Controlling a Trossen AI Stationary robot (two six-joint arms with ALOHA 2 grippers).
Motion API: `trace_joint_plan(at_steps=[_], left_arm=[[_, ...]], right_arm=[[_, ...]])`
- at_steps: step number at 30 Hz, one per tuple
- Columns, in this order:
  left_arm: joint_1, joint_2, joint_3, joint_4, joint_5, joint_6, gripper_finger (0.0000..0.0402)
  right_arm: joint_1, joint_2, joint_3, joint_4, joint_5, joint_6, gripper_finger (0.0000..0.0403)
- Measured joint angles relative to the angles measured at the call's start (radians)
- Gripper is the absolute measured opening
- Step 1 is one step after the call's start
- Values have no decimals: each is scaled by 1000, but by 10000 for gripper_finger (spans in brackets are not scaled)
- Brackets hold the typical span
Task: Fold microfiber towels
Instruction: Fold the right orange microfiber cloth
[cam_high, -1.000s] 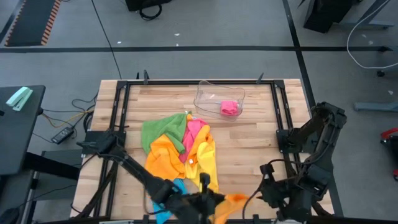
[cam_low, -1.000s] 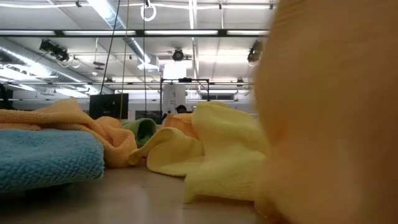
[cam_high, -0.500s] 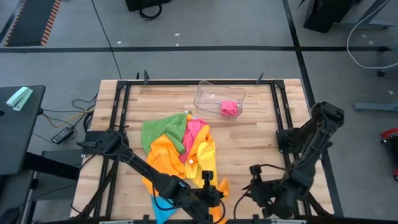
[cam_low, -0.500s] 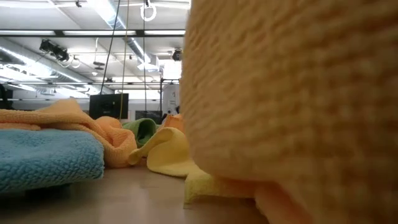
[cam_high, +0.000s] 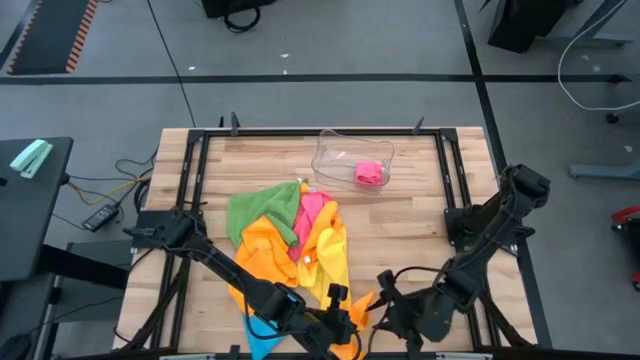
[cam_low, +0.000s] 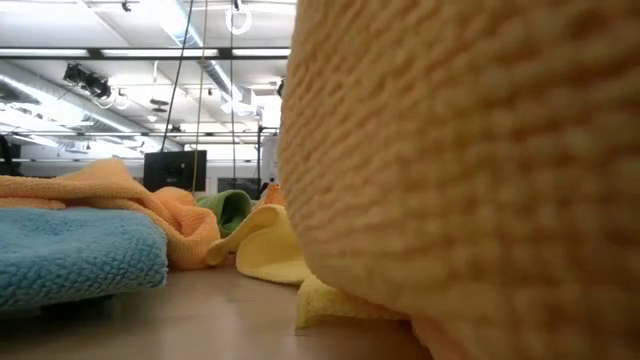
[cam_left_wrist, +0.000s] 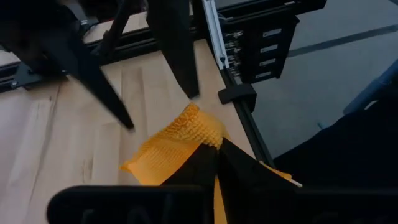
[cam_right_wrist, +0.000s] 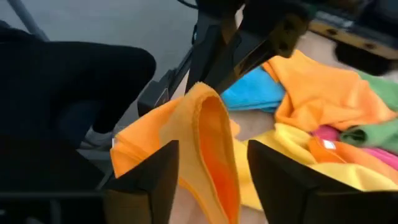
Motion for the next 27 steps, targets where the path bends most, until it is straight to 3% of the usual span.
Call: trace_joint_plan(at_steps=[6, 15, 22, 27], left_arm=[[-2, 0, 0, -4, 0, -3, 13], [-5, -1, 0, -7, -1, -21, 13], [-5, -1, 0, -10, -3, -20, 19], [-5, -1, 0, -12, -3, -18, 16]], right_arm=[[-39, 18, 0, 81, -52, -79, 239], [-50, 18, -19, 136, -155, -123, 232], [-61, 18, -162, 322, -158, -123, 217], [-70, 18, -267, 469, -217, -111, 216]])
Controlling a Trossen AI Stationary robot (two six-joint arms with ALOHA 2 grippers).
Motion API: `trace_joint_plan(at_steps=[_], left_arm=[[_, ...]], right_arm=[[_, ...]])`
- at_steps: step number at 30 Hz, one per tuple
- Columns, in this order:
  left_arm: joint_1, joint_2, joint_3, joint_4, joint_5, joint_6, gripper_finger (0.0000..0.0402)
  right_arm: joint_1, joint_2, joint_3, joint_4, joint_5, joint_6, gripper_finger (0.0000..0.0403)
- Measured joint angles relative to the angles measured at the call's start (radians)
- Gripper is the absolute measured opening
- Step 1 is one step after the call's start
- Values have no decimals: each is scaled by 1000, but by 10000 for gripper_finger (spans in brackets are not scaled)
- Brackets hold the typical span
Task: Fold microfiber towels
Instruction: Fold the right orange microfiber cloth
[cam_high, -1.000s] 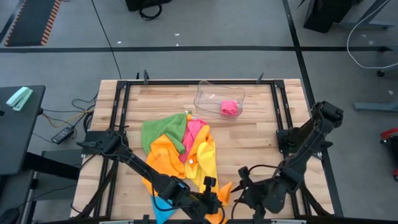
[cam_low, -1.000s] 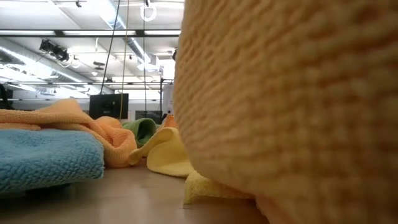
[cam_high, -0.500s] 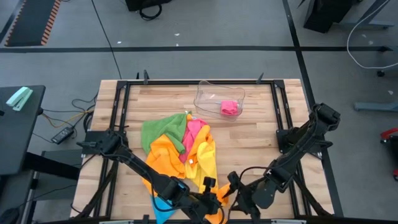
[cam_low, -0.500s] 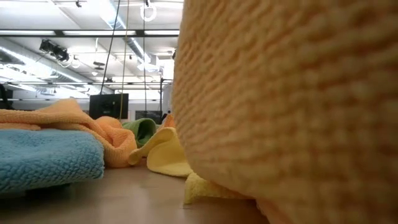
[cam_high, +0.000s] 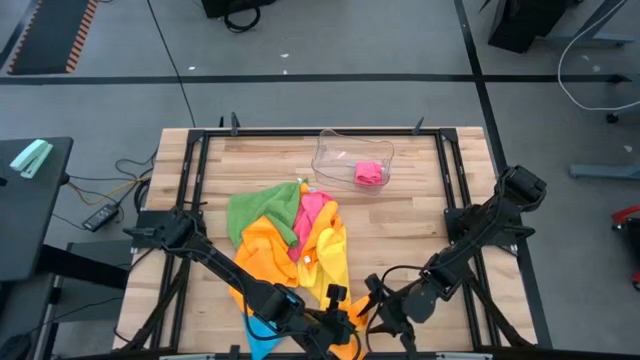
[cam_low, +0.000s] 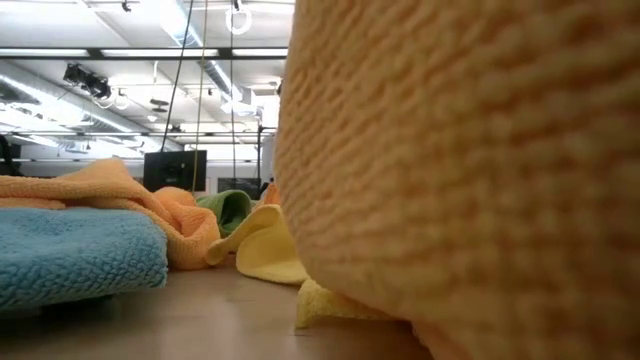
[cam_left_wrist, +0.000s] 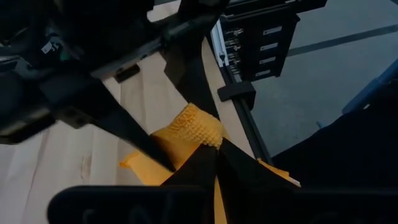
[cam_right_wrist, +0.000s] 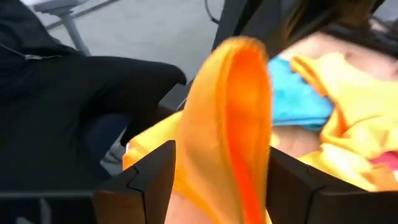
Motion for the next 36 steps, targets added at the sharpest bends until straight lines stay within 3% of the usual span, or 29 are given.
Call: trace_joint_plan(at_steps=[8, 22, 32, 36], left_arm=[[0, 0, 0, -10, -32, 10, 20], [0, -1, 0, -18, -43, 7, 21], [1, -1, 0, -18, -50, 22, 13], [1, -1, 0, -18, -61, 23, 23]], right_arm=[[13, 0, -113, 124, -36, 135, 216], [24, 0, -207, 113, 55, 338, 215], [27, 0, -294, 182, 106, 316, 214], [15, 0, -297, 184, 108, 303, 192]])
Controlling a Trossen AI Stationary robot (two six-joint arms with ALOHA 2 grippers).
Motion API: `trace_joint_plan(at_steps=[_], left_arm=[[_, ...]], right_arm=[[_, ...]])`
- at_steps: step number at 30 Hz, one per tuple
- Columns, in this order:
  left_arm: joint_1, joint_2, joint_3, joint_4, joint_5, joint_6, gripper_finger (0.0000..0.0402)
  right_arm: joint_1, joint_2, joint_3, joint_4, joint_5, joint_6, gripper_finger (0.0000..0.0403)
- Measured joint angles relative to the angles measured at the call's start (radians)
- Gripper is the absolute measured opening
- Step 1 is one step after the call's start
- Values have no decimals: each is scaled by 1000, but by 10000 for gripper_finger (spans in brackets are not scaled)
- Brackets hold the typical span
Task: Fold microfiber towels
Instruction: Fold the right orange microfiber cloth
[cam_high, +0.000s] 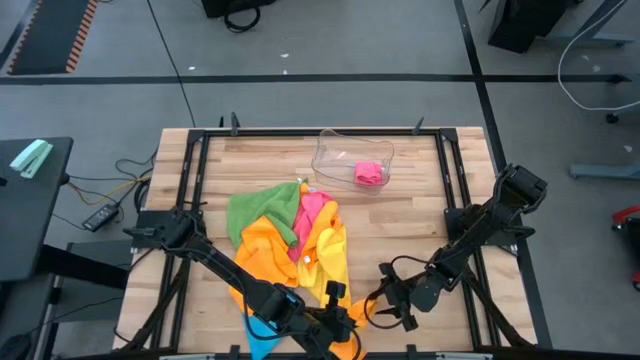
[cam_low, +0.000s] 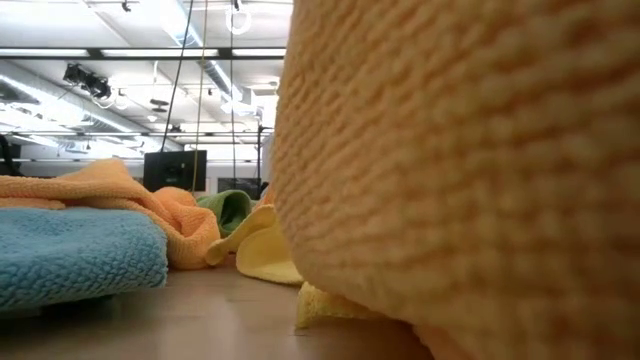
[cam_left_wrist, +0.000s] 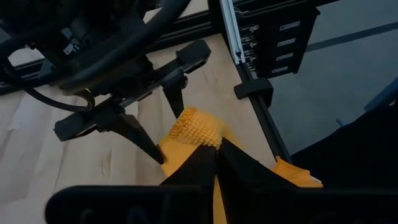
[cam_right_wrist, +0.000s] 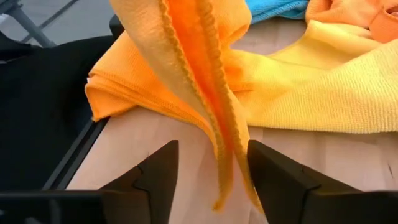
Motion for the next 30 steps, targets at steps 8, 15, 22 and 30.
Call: trace_joint_plan(at_steps=[8, 15, 22, 30], left_arm=[[0, 0, 0, 0, -1, 1, 16], [0, 0, 0, 0, -1, 2, 19], [-2, 0, 0, 2, -6, 22, 19], [-14, 0, 1, 109, 1, 130, 21]], right_arm=[[-1, 0, 0, -82, 16, -16, 99], [0, 0, 0, -105, 16, -22, 31], [29, -11, 81, -263, 14, -22, 7], [102, -12, 435, -748, -2, 100, 6]])
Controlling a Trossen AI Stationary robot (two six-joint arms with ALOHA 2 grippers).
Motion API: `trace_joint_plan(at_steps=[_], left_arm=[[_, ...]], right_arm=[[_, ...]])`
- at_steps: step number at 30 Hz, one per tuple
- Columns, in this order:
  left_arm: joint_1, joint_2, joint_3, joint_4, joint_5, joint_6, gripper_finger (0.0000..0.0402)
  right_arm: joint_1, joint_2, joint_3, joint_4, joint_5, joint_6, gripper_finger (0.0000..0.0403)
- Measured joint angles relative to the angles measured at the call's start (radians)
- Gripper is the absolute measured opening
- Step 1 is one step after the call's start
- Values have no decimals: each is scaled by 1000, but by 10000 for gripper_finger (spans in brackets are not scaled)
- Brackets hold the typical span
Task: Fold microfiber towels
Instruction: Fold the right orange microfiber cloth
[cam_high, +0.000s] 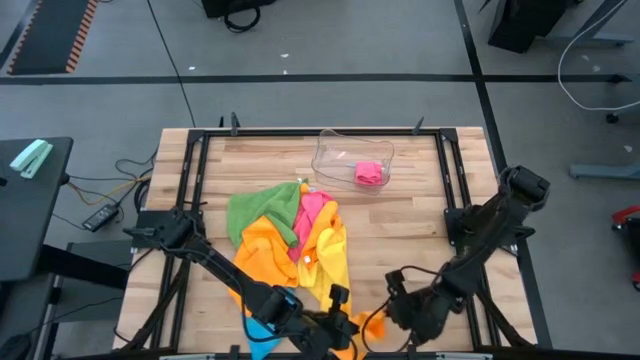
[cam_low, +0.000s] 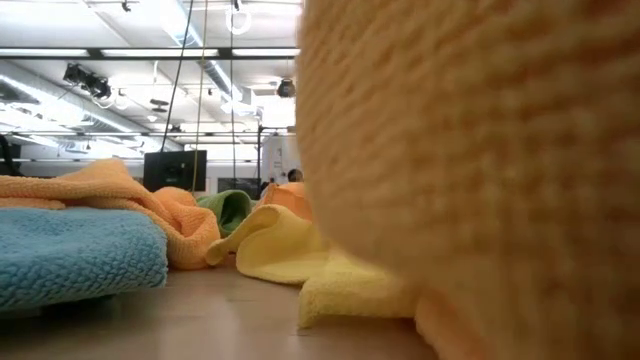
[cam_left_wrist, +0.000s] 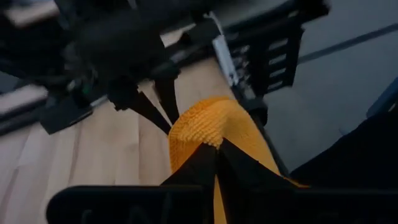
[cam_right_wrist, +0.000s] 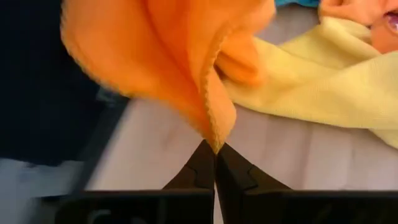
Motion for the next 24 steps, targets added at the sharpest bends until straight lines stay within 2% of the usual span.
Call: trace_joint_plan(at_steps=[6, 11, 17, 21, 24], left_arm=[[-9, 0, 0, 195, 161, 83, 37], [-11, 0, 0, 312, 187, 152, 24], [-3, 0, 0, 421, 321, 158, 16], [-4, 0, 0, 404, 315, 158, 24], [-2, 0, 0, 361, 231, 160, 27]], right_arm=[[76, -1, 233, -183, -78, 62, 9], [104, -2, 382, -234, -202, 65, 10], [119, -2, 483, -240, -326, 22, 10], [119, -2, 524, -343, -332, 29, 11], [103, -2, 547, -506, -269, 66, 11]])
